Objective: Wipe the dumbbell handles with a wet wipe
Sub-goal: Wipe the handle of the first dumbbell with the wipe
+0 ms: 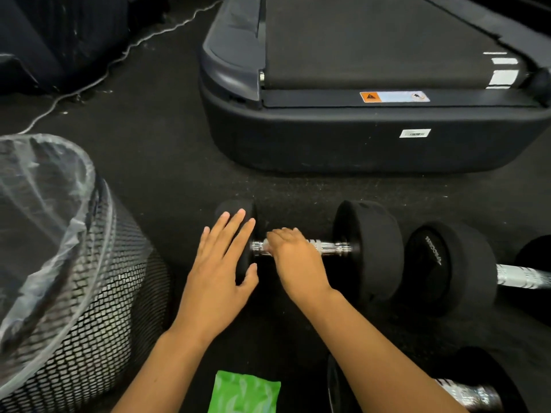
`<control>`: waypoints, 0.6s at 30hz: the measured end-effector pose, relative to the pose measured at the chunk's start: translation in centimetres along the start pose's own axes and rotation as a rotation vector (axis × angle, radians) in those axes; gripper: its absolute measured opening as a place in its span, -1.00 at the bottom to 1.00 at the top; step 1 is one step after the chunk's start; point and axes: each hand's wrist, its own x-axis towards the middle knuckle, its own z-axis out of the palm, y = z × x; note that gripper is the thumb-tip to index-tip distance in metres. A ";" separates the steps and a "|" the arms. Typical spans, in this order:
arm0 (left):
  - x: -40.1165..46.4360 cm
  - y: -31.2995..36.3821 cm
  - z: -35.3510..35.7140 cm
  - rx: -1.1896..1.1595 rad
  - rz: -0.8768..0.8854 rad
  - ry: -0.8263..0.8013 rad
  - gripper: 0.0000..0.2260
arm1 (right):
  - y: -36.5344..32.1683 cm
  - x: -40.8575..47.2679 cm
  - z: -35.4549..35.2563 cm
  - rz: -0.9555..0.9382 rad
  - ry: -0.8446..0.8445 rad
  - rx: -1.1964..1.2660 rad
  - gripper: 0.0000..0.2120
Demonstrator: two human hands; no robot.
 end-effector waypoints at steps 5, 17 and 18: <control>-0.1 -0.2 -0.2 -0.029 0.006 -0.010 -0.35 | 0.9 -1.3 -0.5 -0.107 0.025 -0.108 -0.61; -0.2 -0.1 -0.1 -0.066 0.010 0.013 -0.36 | -0.1 1.5 -1.9 0.004 -0.084 -0.030 -0.80; -0.2 0.0 -0.1 -0.070 0.012 0.018 -0.36 | -0.5 2.1 -1.8 0.059 -0.134 -0.033 -0.81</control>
